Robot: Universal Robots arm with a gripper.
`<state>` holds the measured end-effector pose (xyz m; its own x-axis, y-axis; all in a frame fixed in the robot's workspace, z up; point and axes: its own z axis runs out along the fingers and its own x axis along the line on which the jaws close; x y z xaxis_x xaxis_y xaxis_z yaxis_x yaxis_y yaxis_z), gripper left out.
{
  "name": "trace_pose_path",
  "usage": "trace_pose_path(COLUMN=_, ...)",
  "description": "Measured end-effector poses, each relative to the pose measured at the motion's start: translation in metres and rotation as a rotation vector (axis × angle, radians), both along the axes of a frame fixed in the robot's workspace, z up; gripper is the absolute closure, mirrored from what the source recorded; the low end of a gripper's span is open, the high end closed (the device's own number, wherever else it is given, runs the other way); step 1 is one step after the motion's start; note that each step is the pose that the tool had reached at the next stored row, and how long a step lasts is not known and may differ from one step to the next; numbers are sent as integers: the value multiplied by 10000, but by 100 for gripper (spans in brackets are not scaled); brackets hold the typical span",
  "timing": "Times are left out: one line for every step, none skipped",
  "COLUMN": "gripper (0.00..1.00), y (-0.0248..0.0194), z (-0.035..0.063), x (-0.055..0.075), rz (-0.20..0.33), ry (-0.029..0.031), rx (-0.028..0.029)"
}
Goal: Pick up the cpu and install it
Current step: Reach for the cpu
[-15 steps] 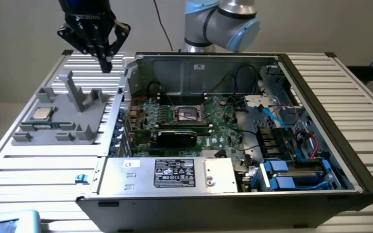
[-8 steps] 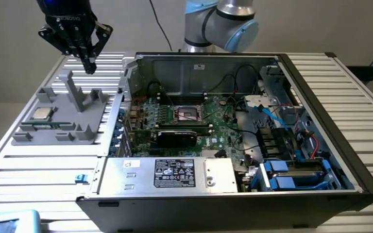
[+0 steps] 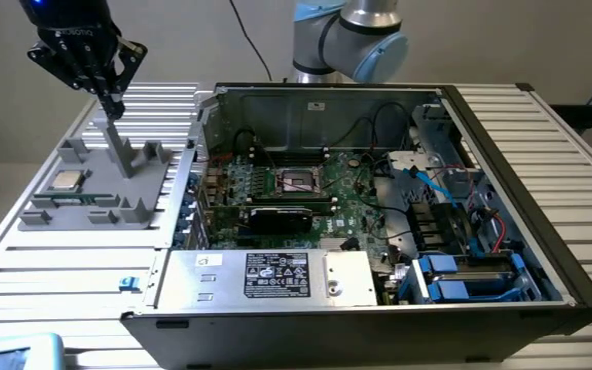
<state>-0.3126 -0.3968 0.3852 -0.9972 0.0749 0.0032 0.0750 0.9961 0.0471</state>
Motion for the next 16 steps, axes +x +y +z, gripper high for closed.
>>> trace_pose_path(gripper=87, y=16, z=-4, x=-45, rz=-1, ry=2, rx=-1)
trace_pose_path(gripper=87, y=34, z=-9, x=-87, rz=1, ry=1, rx=0)
trace_pose_path(gripper=87, y=55, z=-13, x=-126, rz=1, ry=1, rx=0)
trace_pose_path(gripper=87, y=77, z=-17, x=-163, rz=0, ry=1, rx=0)
trace_pose_path(gripper=87, y=101, z=-23, x=-203, rz=0, ry=0, rx=0)
trace_pose_path(gripper=87, y=124, z=-30, x=-241, rz=1, ry=0, rx=0)
trace_pose_path(gripper=87, y=147, z=-39, x=-284, rz=1, ry=0, rx=0)
trace_pose_path(gripper=87, y=169, z=-46, x=-327, rz=0, ry=1, rx=0)
trace_pose_path(gripper=87, y=187, z=-54, x=-372, rz=0, ry=1, rx=0)
trace_pose_path(gripper=87, y=203, z=-62, x=-417, rz=1, ry=1, rx=0)
trace_pose_path(gripper=87, y=217, z=-70, x=-462, rz=1, ry=1, rx=0)
trace_pose_path(gripper=87, y=230, z=-79, x=-510, rz=0, ry=1, rx=0)
trace_pose_path(gripper=87, y=244, z=-90, x=-555, rz=-1, ry=0, rx=0)
trace_pose_path(gripper=87, y=258, z=-100, x=-599, rz=1, ry=0, rx=0)
trace_pose_path(gripper=87, y=273, z=-111, x=-646, rz=1, ry=1, rx=0)
trace_pose_path(gripper=87, y=289, z=-121, x=-689, rz=1, ry=1, rx=0)
